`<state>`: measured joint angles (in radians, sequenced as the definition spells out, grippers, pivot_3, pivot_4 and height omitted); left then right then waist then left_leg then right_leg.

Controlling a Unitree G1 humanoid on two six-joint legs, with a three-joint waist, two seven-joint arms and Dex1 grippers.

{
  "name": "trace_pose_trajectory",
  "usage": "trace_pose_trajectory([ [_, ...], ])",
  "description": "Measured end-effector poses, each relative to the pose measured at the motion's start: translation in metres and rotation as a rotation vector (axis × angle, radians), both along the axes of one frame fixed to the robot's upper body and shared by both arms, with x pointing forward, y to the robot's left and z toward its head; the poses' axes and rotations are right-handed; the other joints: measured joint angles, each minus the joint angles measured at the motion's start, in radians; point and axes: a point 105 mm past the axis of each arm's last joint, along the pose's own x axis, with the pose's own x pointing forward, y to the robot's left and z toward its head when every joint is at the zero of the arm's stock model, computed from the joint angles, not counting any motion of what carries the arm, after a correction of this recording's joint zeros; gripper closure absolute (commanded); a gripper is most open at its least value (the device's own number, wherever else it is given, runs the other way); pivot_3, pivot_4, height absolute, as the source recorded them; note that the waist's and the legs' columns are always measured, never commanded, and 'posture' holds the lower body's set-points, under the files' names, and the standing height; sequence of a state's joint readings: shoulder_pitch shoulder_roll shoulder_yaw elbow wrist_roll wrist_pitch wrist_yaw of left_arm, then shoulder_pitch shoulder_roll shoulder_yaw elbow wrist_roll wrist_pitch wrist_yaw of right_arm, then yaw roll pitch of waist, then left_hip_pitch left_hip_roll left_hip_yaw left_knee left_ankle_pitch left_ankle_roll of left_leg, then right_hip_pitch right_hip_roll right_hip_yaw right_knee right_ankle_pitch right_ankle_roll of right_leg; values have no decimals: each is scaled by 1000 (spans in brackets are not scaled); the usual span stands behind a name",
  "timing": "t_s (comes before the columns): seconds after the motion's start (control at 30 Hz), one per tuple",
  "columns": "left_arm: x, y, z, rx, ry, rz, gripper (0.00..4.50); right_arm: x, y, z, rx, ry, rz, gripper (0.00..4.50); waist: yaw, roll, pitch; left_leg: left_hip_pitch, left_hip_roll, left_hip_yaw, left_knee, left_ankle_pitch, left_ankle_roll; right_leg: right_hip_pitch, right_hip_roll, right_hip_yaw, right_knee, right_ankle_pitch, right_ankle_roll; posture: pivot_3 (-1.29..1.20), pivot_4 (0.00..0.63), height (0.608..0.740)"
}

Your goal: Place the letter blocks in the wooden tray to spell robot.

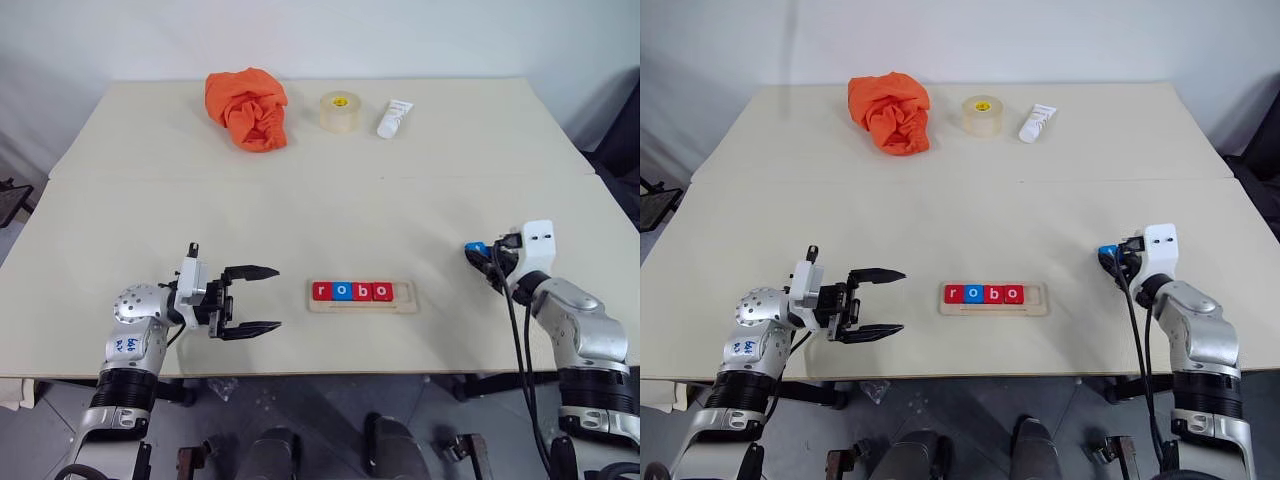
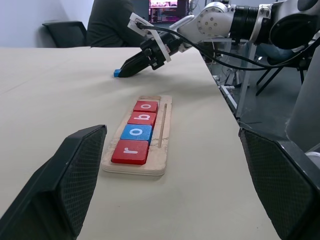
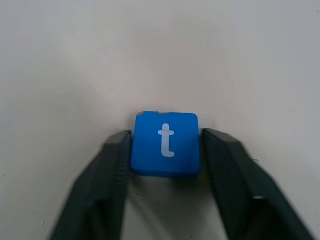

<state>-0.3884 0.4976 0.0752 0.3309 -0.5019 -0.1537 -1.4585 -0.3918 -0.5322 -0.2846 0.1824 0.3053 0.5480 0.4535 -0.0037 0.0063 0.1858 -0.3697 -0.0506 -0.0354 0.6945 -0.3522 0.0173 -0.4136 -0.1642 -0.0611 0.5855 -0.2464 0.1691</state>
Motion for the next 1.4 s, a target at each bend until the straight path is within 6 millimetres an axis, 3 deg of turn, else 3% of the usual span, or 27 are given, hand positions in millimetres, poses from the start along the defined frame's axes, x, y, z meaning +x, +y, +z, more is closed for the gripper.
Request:
trace_pose_trajectory([
  [0.2,-1,1,0,9,-2,-18,0,-10,13,8,29,-31,-42,3031,2,0,0,0,0,0,-1,0,0,-1,0,0,0,0,0,0,150,740],
  [0.37,-2,4,0,23,2,-25,0,-40,29,22,31,-59,-65,3031,7,0,0,-1,0,-2,-2,0,0,-1,0,0,0,-1,-1,0,150,740],
  [0.57,0,7,0,26,8,-19,0,-83,58,1,43,42,-36,3031,6,0,0,0,-2,-2,-3,0,0,-1,0,1,0,-1,-1,0,150,740],
  [0.8,3,4,4,26,-7,-27,0,-96,60,-12,60,89,-60,3031,3,0,0,1,-1,-1,-3,0,1,-1,1,2,2,-1,-1,0,150,740],
  [1.1,3,3,3,27,5,-32,0,-101,58,-12,38,71,-12,26,3,0,0,1,-1,0,-3,0,1,-1,1,2,1,-1,-1,0,150,740],
  [1.4,5,1,7,24,-6,-38,0,-103,33,4,-186,132,298,26,5,0,0,1,-1,1,-3,0,3,0,1,2,0,0,-1,0,150,740],
])
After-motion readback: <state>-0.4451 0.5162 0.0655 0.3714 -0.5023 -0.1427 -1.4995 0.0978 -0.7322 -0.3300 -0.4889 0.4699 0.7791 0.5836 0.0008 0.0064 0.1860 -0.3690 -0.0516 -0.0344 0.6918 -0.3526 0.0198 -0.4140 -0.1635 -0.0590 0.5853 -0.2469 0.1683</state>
